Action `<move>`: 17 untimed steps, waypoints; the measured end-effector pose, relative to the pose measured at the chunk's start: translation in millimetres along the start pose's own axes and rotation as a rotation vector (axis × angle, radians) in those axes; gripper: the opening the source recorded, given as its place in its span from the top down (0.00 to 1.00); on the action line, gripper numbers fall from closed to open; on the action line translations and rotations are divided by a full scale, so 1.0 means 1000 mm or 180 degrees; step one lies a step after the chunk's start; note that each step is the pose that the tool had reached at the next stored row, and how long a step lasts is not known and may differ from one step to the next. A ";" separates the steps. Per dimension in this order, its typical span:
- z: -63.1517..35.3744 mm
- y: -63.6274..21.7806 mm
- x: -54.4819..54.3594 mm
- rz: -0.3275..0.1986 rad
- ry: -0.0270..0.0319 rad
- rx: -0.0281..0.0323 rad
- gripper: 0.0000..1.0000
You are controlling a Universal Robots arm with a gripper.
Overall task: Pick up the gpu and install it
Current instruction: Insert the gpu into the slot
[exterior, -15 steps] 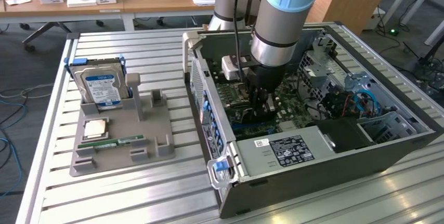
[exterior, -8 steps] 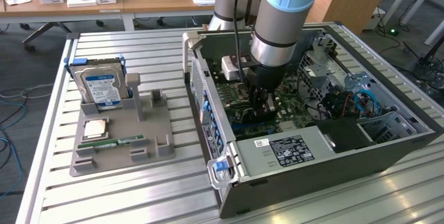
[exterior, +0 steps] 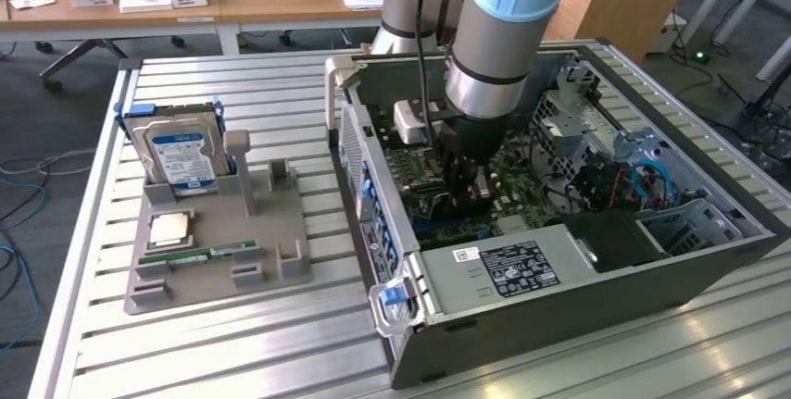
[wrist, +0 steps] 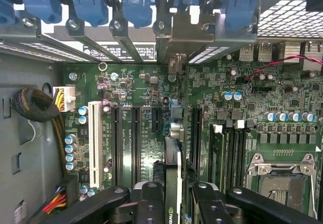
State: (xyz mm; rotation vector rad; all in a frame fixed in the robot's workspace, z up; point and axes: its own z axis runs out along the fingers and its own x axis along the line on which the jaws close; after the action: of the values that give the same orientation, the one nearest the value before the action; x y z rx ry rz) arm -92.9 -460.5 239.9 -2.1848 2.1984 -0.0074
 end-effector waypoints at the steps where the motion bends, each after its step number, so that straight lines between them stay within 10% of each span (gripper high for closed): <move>1: 0.0000 0.0003 0.000 -0.0003 0.0000 0.0000 0.74; 17: -0.0001 0.0015 0.000 -0.0057 0.0001 0.0001 0.74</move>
State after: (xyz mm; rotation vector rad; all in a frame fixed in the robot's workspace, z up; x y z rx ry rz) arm -94.4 -460.5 240.0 -2.2046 2.1788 -0.0087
